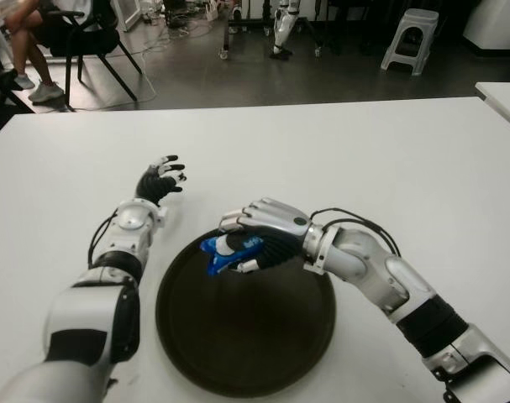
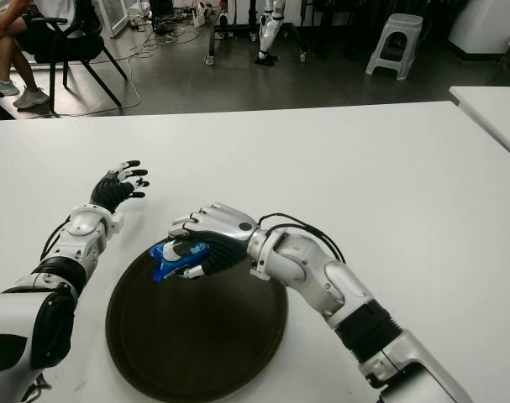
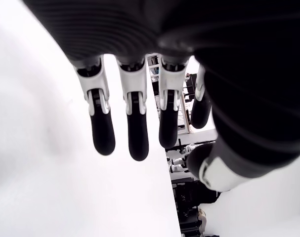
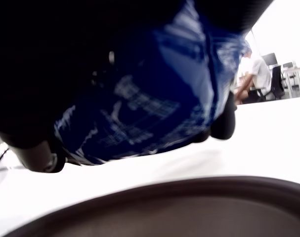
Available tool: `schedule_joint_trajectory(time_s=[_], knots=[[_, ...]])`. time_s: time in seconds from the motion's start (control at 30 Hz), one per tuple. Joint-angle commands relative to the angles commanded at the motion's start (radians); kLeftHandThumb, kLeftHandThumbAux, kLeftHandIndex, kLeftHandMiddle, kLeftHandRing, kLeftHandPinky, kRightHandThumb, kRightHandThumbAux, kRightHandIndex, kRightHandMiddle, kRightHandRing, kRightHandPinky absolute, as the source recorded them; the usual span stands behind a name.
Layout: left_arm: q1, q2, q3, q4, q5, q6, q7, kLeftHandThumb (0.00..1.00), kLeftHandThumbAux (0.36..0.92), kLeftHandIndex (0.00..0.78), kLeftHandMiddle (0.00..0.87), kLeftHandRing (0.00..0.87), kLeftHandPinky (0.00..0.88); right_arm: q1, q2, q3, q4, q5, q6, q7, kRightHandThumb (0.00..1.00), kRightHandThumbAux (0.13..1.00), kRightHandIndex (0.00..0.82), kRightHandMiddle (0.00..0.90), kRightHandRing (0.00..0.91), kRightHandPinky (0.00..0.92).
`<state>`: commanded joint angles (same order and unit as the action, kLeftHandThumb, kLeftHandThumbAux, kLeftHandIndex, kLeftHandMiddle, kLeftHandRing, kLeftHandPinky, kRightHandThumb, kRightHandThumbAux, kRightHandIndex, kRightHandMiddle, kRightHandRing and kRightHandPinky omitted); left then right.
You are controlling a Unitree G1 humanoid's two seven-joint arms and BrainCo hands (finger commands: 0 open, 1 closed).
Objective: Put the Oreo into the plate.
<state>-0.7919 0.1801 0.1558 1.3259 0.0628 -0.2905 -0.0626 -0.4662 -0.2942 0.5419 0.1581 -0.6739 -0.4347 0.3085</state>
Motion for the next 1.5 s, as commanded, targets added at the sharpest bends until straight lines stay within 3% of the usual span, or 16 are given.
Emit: schedule_joint_trajectory(time_s=[0.03, 0.07, 0.13, 0.17, 0.3, 0.43, 0.63, 1.07, 1.5], knots=[[0.000, 0.000, 0.000, 0.000, 0.001, -0.001, 0.002, 0.000, 0.699, 0.183, 0.249, 0.285, 0.332, -0.005, 0.002, 0.006, 0.024, -0.013, -0.006, -0.014, 0.632, 0.638, 0.271, 0.366, 0.391, 0.400], [0.000, 0.000, -0.001, 0.000, 0.002, -0.001, 0.003, 0.000, 0.703, 0.184, 0.250, 0.284, 0.330, -0.009, 0.004, 0.010, 0.040, -0.021, -0.011, -0.023, 0.504, 0.608, 0.199, 0.280, 0.309, 0.332], [0.000, -0.001, -0.002, 0.000, 0.003, -0.001, 0.005, 0.000, 0.707, 0.185, 0.250, 0.284, 0.328, -0.011, 0.005, 0.013, 0.050, -0.030, -0.018, -0.037, 0.392, 0.582, 0.136, 0.205, 0.239, 0.273], [0.000, -0.001, -0.002, 0.000, 0.003, -0.001, 0.007, 0.000, 0.709, 0.185, 0.250, 0.283, 0.327, -0.010, 0.006, 0.014, 0.050, -0.034, -0.020, -0.043, 0.315, 0.557, 0.087, 0.139, 0.166, 0.202], [0.000, -0.003, -0.002, -0.001, 0.003, 0.000, 0.011, 0.000, 0.701, 0.184, 0.250, 0.283, 0.331, -0.006, 0.010, 0.009, 0.058, -0.030, -0.053, -0.080, 0.172, 0.484, 0.022, 0.037, 0.045, 0.057], [-0.002, -0.002, -0.008, -0.001, 0.009, 0.002, 0.016, 0.000, 0.704, 0.182, 0.248, 0.282, 0.330, -0.008, 0.012, 0.005, 0.072, -0.024, -0.070, -0.099, 0.072, 0.423, 0.004, 0.007, 0.009, 0.011], [-0.004, 0.000, -0.015, -0.001, 0.013, 0.007, 0.016, 0.000, 0.713, 0.187, 0.250, 0.282, 0.334, -0.008, 0.015, -0.002, 0.080, -0.021, -0.074, -0.108, 0.011, 0.387, 0.000, 0.000, 0.000, 0.001], [-0.007, 0.000, -0.016, -0.004, 0.007, 0.018, 0.005, 0.000, 0.701, 0.194, 0.256, 0.286, 0.331, -0.004, 0.022, -0.015, 0.104, -0.009, -0.094, -0.153, 0.000, 0.364, 0.000, 0.000, 0.000, 0.000], [-0.005, -0.003, -0.008, -0.004, -0.003, 0.009, -0.008, 0.000, 0.726, 0.212, 0.269, 0.288, 0.311, -0.022, -0.006, -0.060, 0.144, 0.017, -0.105, -0.163, 0.000, 0.380, 0.000, 0.000, 0.000, 0.000]])
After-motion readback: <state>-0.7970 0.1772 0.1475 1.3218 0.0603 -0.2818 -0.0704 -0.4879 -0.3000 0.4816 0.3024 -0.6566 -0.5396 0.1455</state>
